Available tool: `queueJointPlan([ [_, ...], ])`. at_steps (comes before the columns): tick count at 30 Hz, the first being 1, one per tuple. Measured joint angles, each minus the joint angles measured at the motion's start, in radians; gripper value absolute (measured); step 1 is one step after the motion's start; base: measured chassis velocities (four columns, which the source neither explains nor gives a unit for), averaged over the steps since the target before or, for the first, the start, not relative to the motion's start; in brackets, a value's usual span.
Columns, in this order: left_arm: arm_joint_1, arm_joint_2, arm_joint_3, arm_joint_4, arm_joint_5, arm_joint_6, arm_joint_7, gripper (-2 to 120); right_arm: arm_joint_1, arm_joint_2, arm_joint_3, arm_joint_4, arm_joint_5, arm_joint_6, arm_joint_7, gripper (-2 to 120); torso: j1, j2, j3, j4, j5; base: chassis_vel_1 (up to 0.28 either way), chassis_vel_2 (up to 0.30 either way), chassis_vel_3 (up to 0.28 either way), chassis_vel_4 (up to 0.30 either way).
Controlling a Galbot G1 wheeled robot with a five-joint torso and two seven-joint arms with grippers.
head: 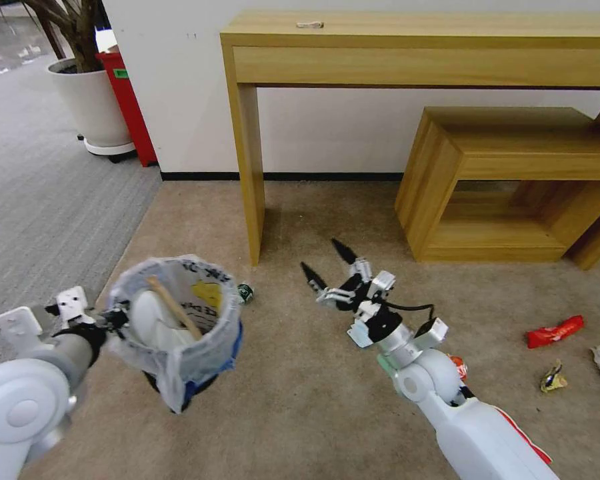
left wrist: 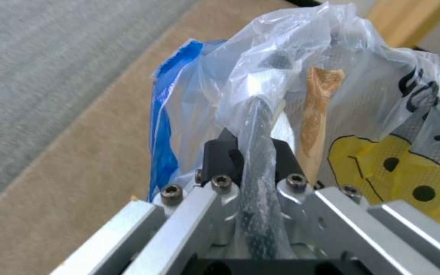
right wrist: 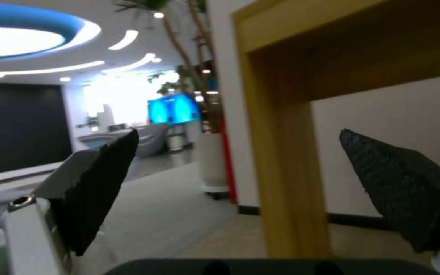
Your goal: Pick up the trash bin and place the garbage on the floor into it.
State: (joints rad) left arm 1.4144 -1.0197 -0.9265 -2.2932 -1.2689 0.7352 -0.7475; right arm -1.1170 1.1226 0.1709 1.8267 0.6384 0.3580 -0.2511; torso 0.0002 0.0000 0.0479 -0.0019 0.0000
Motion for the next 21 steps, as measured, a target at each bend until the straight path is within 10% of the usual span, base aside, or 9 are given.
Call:
queueJointPlan([
  [21,0.004,-0.032,-0.111,0.025,0.043,-0.01,-0.009,2,-0.04,0.033,0.037,0.003,-0.032,0.021,0.033,100,0.0,0.0,0.0,0.0001,0.0002,-0.034,0.038,0.042,-0.035],
])
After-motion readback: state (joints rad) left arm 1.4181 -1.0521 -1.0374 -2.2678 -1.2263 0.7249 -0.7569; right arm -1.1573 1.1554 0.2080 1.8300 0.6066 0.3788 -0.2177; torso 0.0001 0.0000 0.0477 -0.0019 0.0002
